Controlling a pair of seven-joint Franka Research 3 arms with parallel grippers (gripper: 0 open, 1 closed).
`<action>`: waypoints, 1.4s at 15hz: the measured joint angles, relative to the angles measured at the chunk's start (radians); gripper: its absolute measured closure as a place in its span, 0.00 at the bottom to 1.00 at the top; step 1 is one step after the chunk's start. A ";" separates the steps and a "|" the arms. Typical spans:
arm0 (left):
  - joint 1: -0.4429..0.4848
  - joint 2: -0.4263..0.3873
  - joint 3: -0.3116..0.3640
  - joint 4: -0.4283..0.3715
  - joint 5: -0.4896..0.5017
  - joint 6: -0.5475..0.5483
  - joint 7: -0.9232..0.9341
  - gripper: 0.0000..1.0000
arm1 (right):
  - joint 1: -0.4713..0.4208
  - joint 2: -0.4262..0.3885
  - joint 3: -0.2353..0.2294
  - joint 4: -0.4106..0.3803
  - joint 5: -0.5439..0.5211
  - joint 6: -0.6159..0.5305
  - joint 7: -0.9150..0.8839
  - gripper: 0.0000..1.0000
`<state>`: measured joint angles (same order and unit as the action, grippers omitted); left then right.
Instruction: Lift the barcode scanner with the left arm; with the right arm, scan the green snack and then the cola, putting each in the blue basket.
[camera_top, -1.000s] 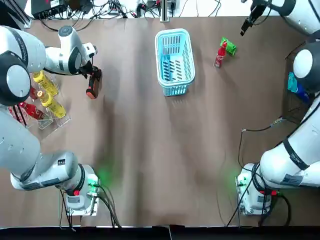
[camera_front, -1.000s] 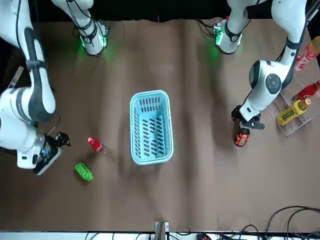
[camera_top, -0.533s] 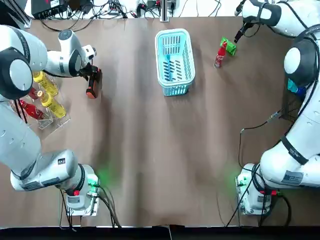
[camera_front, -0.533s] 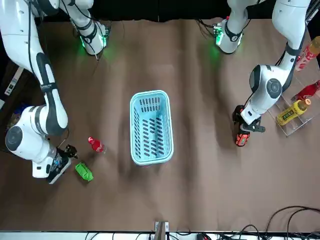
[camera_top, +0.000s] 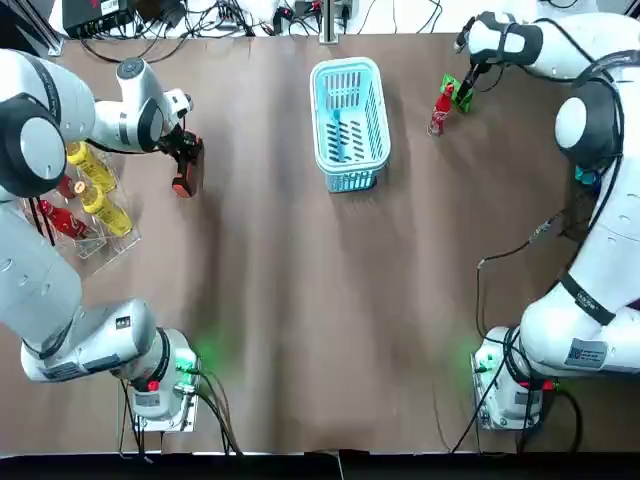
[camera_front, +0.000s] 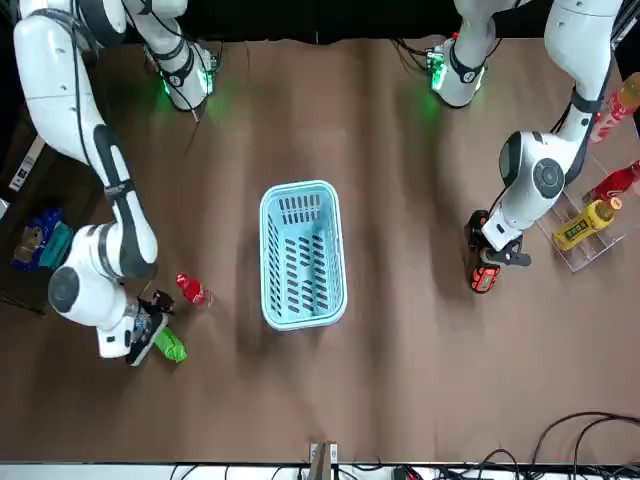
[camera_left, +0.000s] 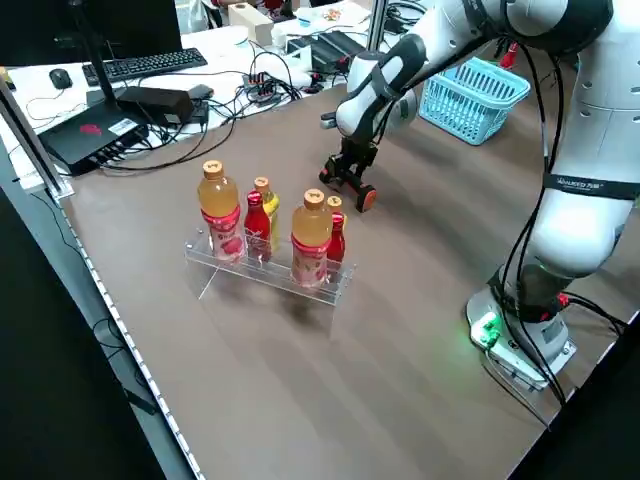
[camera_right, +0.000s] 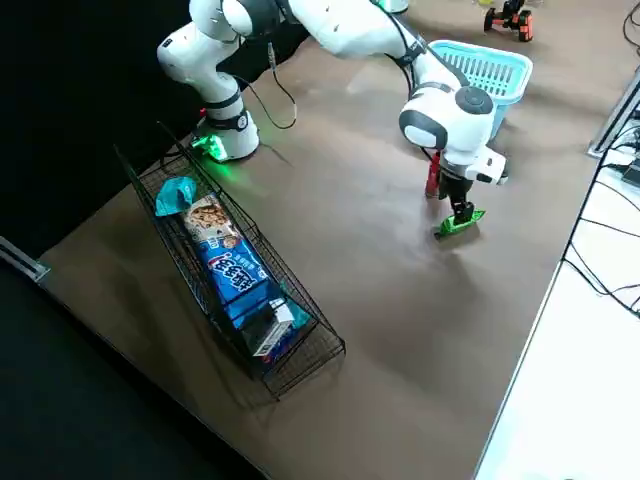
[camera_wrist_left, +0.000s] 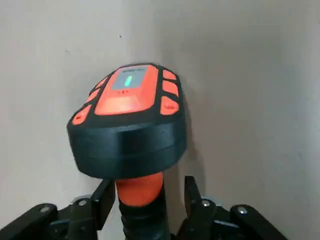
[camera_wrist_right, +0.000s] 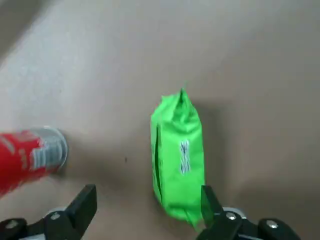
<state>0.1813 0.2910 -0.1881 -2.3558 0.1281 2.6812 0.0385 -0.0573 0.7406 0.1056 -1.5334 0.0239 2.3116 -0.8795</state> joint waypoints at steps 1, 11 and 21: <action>0.000 0.000 0.000 0.000 0.000 0.000 0.000 0.41 | 0.004 0.013 0.000 0.007 0.000 0.020 0.000 0.07; 0.001 0.005 0.000 0.000 0.008 0.000 0.005 0.63 | 0.001 0.073 -0.003 0.077 -0.001 0.064 -0.032 0.15; -0.002 -0.067 -0.034 0.042 0.025 -0.050 0.024 0.63 | 0.000 0.101 -0.004 0.085 -0.001 0.091 -0.028 0.64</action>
<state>0.1798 0.2236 -0.2226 -2.3134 0.1533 2.6311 0.0623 -0.0572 0.8413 0.1021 -1.4488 0.0230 2.4029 -0.9076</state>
